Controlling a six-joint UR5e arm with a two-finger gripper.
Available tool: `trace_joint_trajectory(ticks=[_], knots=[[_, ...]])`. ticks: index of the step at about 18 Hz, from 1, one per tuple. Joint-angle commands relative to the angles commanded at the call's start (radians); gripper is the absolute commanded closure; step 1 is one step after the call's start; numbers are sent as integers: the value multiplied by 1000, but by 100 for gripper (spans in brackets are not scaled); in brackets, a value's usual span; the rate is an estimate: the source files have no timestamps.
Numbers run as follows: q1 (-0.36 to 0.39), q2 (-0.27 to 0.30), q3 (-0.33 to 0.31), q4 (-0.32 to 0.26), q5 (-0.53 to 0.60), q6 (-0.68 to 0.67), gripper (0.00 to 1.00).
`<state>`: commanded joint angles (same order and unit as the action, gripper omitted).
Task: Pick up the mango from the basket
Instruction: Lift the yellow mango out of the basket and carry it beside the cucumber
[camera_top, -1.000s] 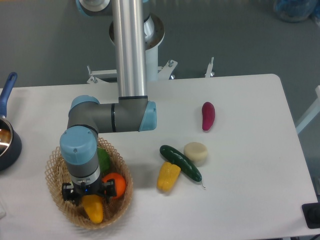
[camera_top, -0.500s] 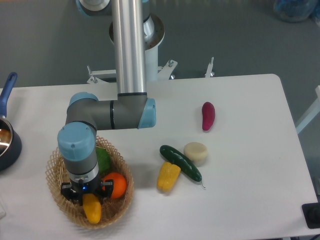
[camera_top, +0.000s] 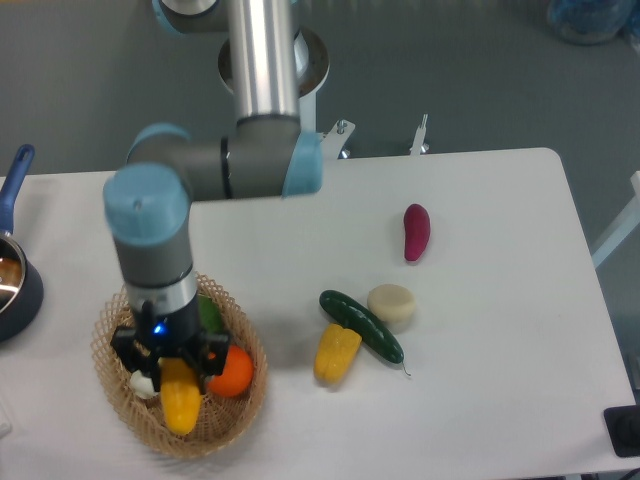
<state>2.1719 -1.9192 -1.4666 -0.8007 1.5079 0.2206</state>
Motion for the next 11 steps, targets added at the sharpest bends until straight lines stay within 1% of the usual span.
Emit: trace_joint_trajectory(ticks=[4,6,9,11], knots=[[60,55,3,-2,-6,80,54],[94,74,3,-2,-9,117,55],[172,88,5,-2,-89,169,56],[209,100,2,-3,-109,190,56]])
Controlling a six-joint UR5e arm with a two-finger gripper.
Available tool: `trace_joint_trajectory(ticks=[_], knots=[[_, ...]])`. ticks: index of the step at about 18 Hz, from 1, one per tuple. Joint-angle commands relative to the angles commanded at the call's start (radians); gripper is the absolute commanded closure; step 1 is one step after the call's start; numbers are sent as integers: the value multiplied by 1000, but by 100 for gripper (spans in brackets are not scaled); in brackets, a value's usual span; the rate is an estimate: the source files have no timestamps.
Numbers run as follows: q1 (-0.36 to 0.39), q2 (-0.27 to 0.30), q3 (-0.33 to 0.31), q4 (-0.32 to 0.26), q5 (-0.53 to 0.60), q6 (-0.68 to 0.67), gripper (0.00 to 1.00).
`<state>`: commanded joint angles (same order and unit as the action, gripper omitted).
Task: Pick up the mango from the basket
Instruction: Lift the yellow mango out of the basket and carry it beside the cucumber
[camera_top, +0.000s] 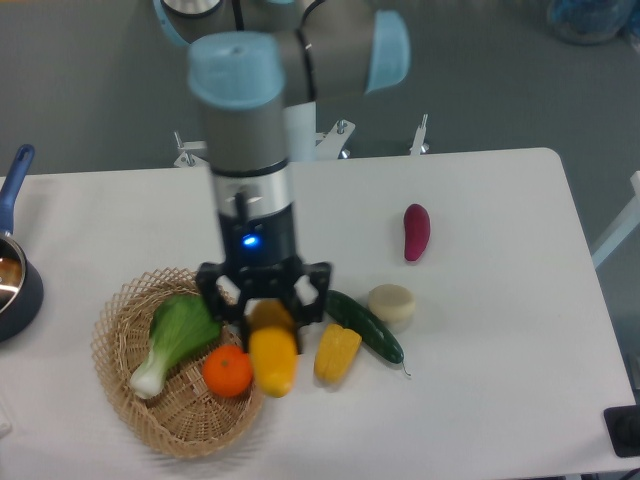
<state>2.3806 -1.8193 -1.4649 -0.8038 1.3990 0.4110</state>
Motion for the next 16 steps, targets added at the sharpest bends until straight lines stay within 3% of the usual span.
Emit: trace_joint_trajectory(ticks=[4,9,16], knots=[[63,3,-8,-5,-5,87,56],[150,-1,-37,-9,-11,293,55],[204,-3,-72,-11,-9,393,55]])
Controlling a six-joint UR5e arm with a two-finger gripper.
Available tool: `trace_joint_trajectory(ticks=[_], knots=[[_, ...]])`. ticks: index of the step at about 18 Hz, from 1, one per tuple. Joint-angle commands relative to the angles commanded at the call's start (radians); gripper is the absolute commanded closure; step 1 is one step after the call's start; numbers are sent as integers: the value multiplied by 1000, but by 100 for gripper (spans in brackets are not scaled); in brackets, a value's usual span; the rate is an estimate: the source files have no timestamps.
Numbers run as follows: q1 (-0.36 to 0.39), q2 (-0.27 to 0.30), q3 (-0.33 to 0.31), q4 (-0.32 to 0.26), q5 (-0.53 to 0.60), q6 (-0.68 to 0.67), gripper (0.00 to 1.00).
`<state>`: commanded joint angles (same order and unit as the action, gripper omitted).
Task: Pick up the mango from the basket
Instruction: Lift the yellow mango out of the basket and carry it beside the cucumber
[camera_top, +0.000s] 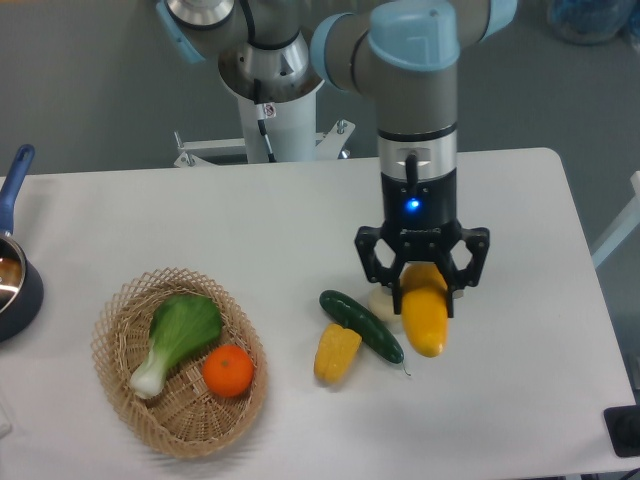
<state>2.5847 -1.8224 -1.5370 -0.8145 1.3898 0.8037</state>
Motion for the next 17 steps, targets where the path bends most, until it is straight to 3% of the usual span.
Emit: trace_joint_trajectory(ticks=[17], knots=[[15,9,-25,0,0,-1,56]])
